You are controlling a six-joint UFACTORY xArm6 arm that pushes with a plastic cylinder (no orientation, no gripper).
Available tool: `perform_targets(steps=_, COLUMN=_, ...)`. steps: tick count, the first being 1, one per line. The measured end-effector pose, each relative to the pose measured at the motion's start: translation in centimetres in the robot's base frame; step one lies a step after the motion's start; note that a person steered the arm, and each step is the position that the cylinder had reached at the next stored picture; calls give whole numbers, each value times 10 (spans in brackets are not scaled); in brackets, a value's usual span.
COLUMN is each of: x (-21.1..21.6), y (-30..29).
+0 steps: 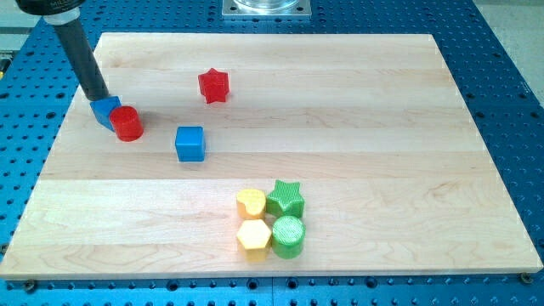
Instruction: Move the red circle into the blue cube
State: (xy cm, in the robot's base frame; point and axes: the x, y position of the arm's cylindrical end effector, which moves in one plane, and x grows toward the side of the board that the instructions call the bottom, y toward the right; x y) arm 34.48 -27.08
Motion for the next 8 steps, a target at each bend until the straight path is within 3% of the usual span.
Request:
perform_targets(steps=4, x=115, y=82)
perform_targets(steps=8, x=103, y=90)
